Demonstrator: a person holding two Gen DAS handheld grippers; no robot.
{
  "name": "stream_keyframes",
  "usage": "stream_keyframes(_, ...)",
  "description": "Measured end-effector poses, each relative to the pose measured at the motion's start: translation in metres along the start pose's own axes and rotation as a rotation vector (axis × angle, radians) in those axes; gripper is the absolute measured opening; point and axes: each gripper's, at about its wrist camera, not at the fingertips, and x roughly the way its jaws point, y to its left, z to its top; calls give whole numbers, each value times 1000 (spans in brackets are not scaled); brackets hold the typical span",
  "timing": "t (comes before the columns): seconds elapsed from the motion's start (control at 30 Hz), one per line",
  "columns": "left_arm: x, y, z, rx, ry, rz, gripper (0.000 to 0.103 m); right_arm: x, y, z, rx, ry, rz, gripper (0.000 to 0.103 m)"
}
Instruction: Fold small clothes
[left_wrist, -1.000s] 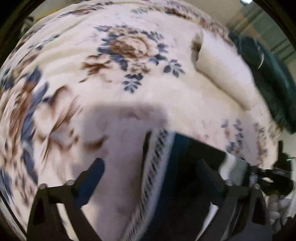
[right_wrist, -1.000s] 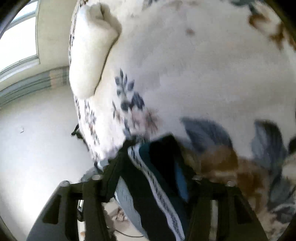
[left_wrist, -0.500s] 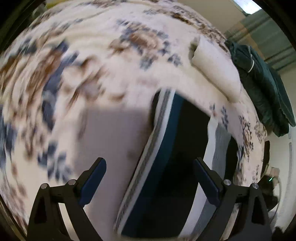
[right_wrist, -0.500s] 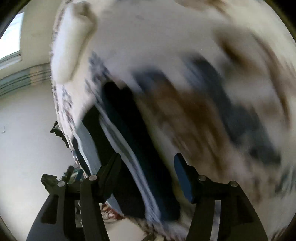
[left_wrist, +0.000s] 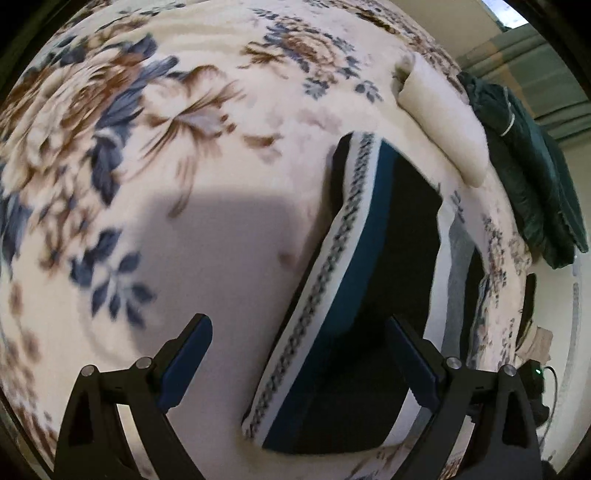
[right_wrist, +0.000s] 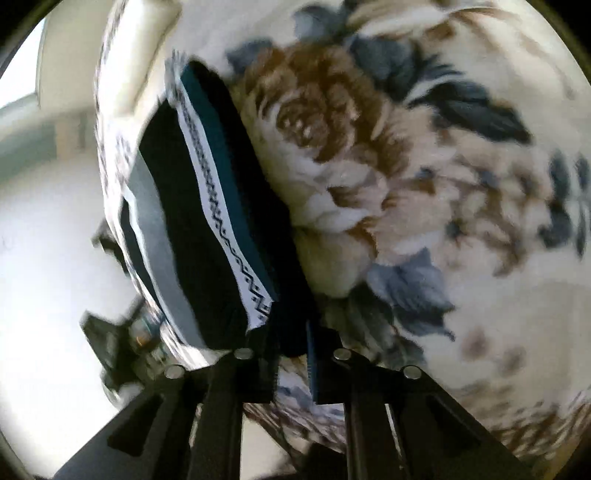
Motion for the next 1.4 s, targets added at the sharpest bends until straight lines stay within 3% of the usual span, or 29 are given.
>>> stream_keyframes(0.03, 4, 1, 5, 0, 1, -22, 95, -1, 0, 6, -12, 3, 4, 35)
stream_keyframes(0.07, 7, 3, 11, 0, 2, -44, 95, -5, 1, 19, -31, -30, 50, 57)
stream_keyframes(0.1, 14, 6, 17, -1, 8, -92, 95, -11, -5, 21, -42, -48, 78, 72)
stream_keyframes(0.17, 29, 10, 26, -9, 38, -157, 95, -3, -7, 44, -62, -77, 144, 75)
stream_keyframes(0.27, 55, 11, 37, -15, 101, -270, 95, 29, -13, 64, -49, 12, 244, 78)
stream_keyframes(0.37, 71, 9, 45, -1, 128, -323, 95, 48, 2, 75, -93, 58, 363, 95)
stream_keyframes(0.47, 75, 4, 51, 23, 142, -359, 96, 58, 18, 73, -138, 109, 395, 94)
stream_keyframes(0.63, 77, -7, 54, 31, 131, -433, 95, 76, 39, 65, -174, 141, 373, 91)
stream_keyframes(0.67, 74, -11, 53, 38, 123, -460, 81, 77, 44, 65, -183, 139, 369, 62)
stream_keyframes(0.7, 71, -18, 52, 61, 119, -474, 34, 78, 47, 63, -185, 142, 365, 37)
stream_keyframes(0.73, 69, -25, 51, 87, 116, -424, 22, 79, 50, 60, -179, 139, 376, 37)
stream_keyframes(0.9, 40, -44, 65, 93, 69, -409, 18, 59, 70, 47, -195, 71, 357, 30)
stream_keyframes(1.07, 7, -85, 101, 144, 35, -417, 18, 24, 113, 43, -237, 16, 365, 29)
stream_keyframes(1.23, -3, -151, 183, 206, -18, -432, 19, -31, 170, 75, -284, -68, 377, 29)
stream_keyframes(1.4, 16, -209, 277, 256, -69, -437, 19, -85, 225, 153, -323, -171, 366, 29)
